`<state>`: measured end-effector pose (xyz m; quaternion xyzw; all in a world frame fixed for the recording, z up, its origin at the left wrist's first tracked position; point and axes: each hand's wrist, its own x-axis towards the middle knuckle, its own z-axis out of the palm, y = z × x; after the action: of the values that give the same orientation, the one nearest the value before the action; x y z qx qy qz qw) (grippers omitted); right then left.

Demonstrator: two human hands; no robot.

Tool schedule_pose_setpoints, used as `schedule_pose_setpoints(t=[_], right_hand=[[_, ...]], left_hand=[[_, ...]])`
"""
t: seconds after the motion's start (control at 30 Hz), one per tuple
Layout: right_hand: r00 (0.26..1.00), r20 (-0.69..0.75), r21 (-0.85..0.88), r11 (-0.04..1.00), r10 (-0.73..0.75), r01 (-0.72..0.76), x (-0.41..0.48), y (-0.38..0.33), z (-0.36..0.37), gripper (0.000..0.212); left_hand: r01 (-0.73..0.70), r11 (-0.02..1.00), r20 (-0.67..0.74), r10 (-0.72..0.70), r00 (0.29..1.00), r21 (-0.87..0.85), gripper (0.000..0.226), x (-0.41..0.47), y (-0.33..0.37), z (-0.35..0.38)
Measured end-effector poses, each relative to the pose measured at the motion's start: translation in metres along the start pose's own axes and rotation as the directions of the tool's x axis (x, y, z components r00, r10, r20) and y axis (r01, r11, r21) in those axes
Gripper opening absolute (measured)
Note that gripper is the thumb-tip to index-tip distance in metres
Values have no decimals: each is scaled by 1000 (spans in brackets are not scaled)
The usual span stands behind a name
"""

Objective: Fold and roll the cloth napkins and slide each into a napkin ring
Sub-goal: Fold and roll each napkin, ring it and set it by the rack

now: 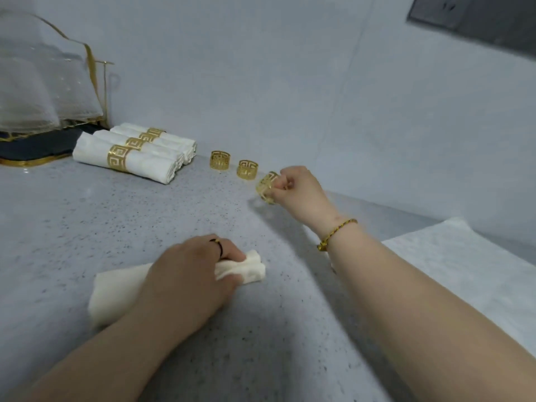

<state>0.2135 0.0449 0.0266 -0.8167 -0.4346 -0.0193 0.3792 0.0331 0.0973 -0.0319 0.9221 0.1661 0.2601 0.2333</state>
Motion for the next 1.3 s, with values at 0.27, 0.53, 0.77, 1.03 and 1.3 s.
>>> schedule_pose_setpoints(t=[0.27,0.53,0.77,1.03,1.3], right_hand=[[960,84,298,913,267,-280,-164,-14,-33,31],[953,-86,505,838,289,-209,-210,-27,-31,43],[956,-111,715,690,272,-113,-211,-23,-43,45],[984,-33,806,587,177,-79,-212,-27,-47,44],[991,-37,743,666,129,-59,-213,-24,-42,47]], left_hand=[[57,998,-7,-57,998,-18,15,-6,13,-5],[143,979,-55,-152,987,-145,20,-22,37,-16],[126,796,-34,-181,983,-592,28,-35,76,-11],[150,675,44,-171,984,-722,23,-36,82,-9],[124,678,118,-55,991,-724,18,-38,82,-4]])
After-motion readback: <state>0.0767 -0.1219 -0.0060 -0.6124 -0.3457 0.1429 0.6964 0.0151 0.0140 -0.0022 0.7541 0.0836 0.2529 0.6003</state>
